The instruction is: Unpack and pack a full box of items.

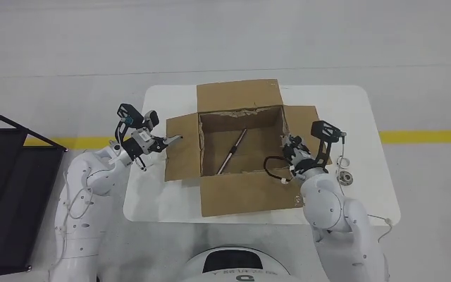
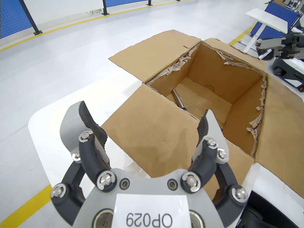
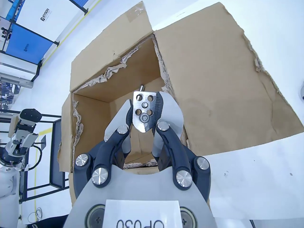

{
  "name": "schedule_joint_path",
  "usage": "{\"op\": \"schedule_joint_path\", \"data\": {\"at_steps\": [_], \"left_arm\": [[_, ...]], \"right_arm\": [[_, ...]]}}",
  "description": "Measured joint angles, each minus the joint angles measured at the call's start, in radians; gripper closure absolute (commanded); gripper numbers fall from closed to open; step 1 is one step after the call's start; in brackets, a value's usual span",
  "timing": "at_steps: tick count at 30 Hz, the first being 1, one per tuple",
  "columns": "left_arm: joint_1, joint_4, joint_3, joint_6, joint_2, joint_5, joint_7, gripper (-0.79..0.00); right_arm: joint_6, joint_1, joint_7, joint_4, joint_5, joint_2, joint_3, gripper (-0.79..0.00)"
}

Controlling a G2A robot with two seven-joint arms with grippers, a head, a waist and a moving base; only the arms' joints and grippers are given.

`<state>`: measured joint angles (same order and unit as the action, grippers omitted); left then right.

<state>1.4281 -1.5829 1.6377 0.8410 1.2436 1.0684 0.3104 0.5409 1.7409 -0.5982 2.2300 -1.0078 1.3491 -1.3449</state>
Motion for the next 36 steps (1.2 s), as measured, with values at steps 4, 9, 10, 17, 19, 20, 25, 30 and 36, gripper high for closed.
{"op": "schedule_joint_path", "data": {"at_steps": [4,9,10,17,19,20,25,30,36], "left_arm": [[0.000,0.000,0.000,0.000,0.000,0.000,0.000,-0.785],[0.000,0.000,0.000,0.000,0.000,0.000,0.000,-0.785],[0.000,0.000,0.000,0.000,0.000,0.000,0.000,-0.785],[0.000,0.000,0.000,0.000,0.000,0.000,0.000,-0.785],[0.000,0.000,0.000,0.000,0.000,0.000,0.000,-0.785],[0.000,0.000,0.000,0.000,0.000,0.000,0.000,-0.785],[0.000,0.000,0.000,0.000,0.000,0.000,0.000,-0.785],[0.000,0.000,0.000,0.000,0.000,0.000,0.000,-0.785],[0.000,0.000,0.000,0.000,0.000,0.000,0.000,-0.785]], "right_arm": [[0.000,0.000,0.000,0.000,-0.001,0.000,0.000,0.000],[0.000,0.000,0.000,0.000,-0.001,0.000,0.000,0.000],[-0.002,0.000,0.004,0.002,-0.003,0.000,-0.002,0.000],[0.066,0.045,0.083,0.012,0.200,0.005,-0.218,0.000],[0.063,0.060,0.099,-0.017,0.309,0.007,-0.322,0.000],[0.052,0.073,0.109,-0.041,0.373,0.007,-0.390,0.000],[0.006,0.100,0.121,-0.155,0.521,0.006,-0.571,0.000],[0.002,0.095,0.087,-0.250,0.486,-0.003,-0.594,0.000],[0.036,0.071,0.084,-0.304,0.465,-0.007,-0.598,0.000]]}}
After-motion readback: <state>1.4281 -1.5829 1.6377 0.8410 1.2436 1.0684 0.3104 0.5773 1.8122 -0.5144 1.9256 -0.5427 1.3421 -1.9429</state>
